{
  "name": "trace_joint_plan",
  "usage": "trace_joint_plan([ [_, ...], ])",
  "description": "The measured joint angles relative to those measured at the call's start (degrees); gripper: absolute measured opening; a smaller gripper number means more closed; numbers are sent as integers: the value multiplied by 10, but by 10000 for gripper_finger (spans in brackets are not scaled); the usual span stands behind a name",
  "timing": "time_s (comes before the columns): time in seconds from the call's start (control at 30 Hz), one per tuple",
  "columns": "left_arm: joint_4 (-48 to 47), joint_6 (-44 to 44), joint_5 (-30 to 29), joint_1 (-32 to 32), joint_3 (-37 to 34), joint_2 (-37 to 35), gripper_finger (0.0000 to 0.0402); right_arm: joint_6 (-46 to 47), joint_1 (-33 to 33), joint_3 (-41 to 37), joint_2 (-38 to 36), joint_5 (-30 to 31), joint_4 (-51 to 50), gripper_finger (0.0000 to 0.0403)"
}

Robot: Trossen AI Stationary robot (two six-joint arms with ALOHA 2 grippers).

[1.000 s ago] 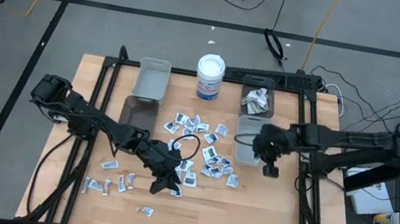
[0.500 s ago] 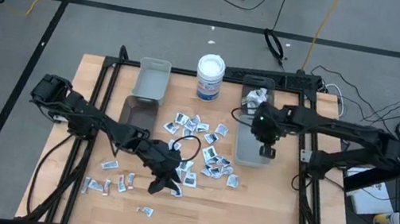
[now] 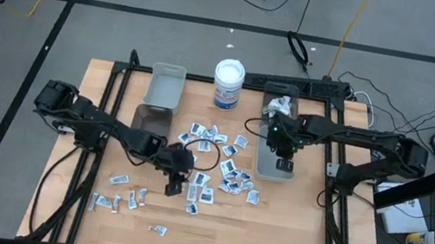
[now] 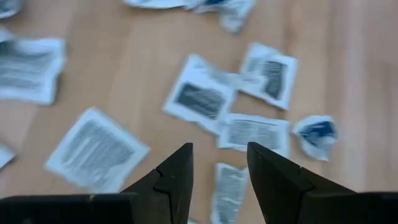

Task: Pick & Place First Aid Supplies
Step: Put the blue alcohol pad into the right gray bin

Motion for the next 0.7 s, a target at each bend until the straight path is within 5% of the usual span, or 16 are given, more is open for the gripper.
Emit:
trace_joint_plan([
  [0.37,-11,-27,15,18,0,0,154,5,0,0,-8,-1,-2,197],
  [0.7,-9,-319,98,13,0,0,154,-18,0,0,-8,1,-4,211],
])
